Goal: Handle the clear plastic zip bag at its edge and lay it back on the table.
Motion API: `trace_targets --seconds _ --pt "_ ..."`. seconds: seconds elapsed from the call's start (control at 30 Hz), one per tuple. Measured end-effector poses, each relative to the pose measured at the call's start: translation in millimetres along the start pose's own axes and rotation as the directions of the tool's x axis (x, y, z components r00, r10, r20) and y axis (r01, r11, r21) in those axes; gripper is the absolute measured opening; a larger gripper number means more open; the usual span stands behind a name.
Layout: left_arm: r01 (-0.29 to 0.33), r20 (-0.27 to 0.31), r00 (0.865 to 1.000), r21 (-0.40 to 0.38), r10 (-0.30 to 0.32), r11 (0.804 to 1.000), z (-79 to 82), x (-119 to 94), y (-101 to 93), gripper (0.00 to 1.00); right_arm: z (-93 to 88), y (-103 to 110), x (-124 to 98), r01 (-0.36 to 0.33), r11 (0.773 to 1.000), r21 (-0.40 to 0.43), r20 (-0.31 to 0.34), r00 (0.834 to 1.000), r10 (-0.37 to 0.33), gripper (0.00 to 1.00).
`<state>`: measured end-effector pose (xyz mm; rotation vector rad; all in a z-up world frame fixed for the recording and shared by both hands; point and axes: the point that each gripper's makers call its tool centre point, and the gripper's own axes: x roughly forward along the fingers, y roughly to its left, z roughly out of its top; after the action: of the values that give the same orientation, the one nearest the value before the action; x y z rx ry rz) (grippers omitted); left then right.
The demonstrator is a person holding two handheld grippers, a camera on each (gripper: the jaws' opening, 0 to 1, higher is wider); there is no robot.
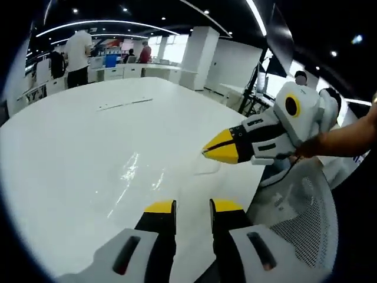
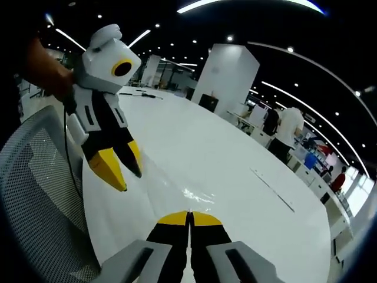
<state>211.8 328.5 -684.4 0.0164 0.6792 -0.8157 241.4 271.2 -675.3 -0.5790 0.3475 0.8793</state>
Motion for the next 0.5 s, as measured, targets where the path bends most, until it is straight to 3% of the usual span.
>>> trace_targets --seconds 0.13,0.5 --pt "-0.05 -0.007 0.999 0.066 0.051 0.997 -1.8 -3.8 11.2 0.26 -0.4 -2.8 -1.6 0.01 1.0 -0.008 0.001 1.0 -0.01 0.0" --pt "-0.065 -0.023 0.998 0.078 0.067 0.995 -0.1 -9.8 13.0 0.24 -3.4 -17.6 -4.0 0.082 0.997 0.0 -0.014 0.997 -0.082 0.0"
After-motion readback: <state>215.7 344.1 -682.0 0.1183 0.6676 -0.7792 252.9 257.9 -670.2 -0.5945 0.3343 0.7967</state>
